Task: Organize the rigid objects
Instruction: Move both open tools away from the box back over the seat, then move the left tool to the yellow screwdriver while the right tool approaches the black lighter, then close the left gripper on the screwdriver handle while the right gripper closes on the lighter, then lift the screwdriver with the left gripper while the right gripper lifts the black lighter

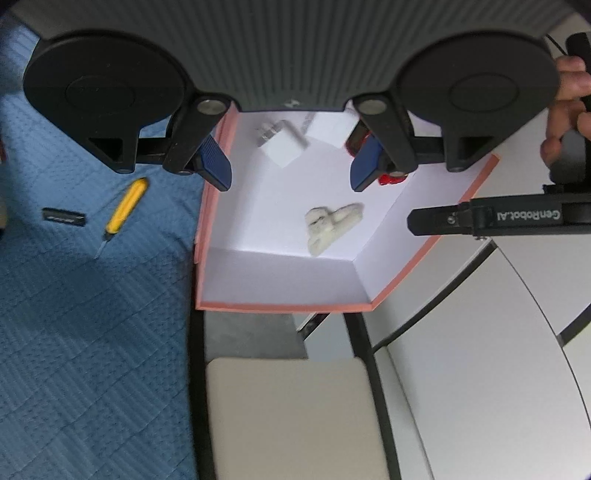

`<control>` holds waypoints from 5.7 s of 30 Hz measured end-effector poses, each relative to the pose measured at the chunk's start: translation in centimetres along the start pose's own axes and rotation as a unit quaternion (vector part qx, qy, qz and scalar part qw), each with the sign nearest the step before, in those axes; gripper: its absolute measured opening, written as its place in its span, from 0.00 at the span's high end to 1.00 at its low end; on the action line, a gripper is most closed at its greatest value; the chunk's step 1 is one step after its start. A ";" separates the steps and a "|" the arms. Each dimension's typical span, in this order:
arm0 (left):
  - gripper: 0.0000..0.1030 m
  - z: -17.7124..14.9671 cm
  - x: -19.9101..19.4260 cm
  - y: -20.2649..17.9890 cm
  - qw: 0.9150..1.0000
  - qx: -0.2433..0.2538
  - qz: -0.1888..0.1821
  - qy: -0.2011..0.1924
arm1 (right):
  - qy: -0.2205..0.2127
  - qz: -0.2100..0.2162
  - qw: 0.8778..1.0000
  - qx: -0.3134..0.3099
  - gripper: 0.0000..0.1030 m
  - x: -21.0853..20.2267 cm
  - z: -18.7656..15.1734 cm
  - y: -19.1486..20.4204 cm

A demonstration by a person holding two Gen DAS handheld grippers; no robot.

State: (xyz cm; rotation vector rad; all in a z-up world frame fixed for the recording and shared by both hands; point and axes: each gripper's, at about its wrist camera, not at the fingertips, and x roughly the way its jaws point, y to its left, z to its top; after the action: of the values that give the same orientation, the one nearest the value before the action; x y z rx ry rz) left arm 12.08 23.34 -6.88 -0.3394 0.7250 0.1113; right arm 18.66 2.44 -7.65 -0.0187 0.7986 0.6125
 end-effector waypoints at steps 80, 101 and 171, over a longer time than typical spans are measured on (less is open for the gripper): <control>0.38 -8.0 14.4 -22.0 0.993 0.093 -0.075 0.012 | -0.035 -0.173 0.977 0.119 0.29 -6.5 -9.8 -21.3; 0.39 -6.7 25.7 -22.4 0.991 0.124 -0.033 0.024 | -0.011 -0.126 0.986 0.109 0.29 3.1 -5.4 -28.1; 0.76 -7.3 29.9 -20.6 0.996 0.044 -0.010 0.074 | 0.072 -0.205 0.966 0.137 0.17 16.9 -0.2 -31.7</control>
State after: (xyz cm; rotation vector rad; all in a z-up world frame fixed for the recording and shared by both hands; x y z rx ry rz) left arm 34.19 0.94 -26.39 -0.2730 0.8704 0.0355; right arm 44.09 -15.22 -25.79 0.0255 0.9820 0.1065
